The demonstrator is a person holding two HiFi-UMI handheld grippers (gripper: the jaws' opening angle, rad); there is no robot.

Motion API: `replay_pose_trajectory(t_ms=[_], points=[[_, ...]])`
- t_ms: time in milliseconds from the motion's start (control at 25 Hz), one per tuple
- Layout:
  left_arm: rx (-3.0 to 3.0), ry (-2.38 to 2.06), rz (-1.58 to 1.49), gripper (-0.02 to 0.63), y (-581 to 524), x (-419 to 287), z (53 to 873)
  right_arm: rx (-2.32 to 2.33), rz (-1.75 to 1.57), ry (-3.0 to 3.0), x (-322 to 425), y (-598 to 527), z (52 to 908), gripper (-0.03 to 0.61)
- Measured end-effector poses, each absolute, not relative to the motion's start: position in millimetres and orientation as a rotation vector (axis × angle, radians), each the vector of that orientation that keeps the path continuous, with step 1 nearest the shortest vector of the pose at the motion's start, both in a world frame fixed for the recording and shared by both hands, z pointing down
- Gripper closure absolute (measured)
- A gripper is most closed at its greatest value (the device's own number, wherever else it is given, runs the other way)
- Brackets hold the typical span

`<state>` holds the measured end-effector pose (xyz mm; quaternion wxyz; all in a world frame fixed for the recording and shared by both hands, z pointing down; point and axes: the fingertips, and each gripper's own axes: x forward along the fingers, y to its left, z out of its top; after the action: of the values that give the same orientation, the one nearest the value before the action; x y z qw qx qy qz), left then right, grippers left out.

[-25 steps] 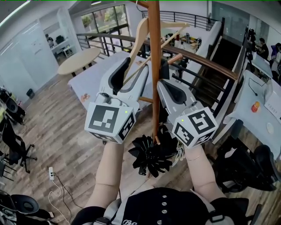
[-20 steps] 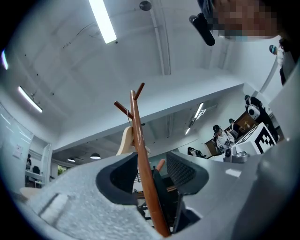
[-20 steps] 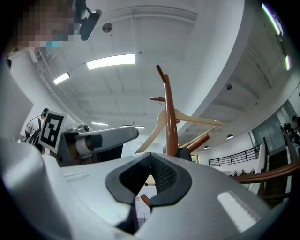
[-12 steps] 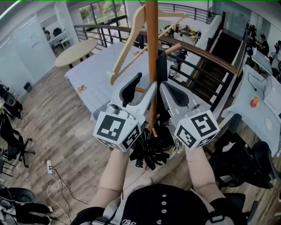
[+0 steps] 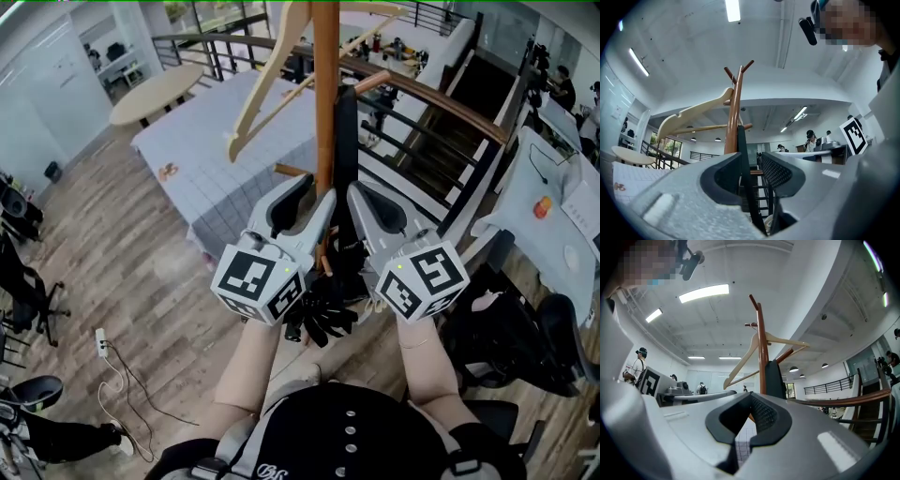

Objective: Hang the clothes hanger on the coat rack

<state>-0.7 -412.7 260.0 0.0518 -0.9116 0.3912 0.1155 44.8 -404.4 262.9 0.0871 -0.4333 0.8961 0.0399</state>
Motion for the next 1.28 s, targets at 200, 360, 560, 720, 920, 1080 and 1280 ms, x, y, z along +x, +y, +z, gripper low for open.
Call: replay_pose_trajectory(t_ms=[200, 360, 560, 720, 920, 1080, 1280], points=[[-2.818, 1.21, 0.326, 0.526, -411, 0, 282, -1.291, 0.061, 2.698, 40, -401, 284, 0.58], [-2.858, 1.23, 0.305, 0.539, -409, 1, 299, -1.303, -0.011, 2.7, 38, -399, 301, 0.58], [-2.9, 1.25, 0.285, 0.617, -405, 1, 320, -1.314, -0.089, 2.723, 33, -394, 324, 0.58], [-2.94, 1.256, 0.262, 0.617, -400, 4, 337, -1.311, -0.13, 2.735, 30, -389, 338, 0.58], [-3.004, 1.246, 0.274, 0.617, -391, 5, 355, -1.309, -0.186, 2.75, 24, -382, 355, 0.58], [-3.034, 1.219, 0.273, 0.617, -384, 2, 365, -1.318, -0.214, 2.772, 25, -376, 369, 0.58], [-3.059, 1.207, 0.254, 0.617, -377, -2, 374, -1.341, -0.248, 2.787, 26, -371, 382, 0.58]])
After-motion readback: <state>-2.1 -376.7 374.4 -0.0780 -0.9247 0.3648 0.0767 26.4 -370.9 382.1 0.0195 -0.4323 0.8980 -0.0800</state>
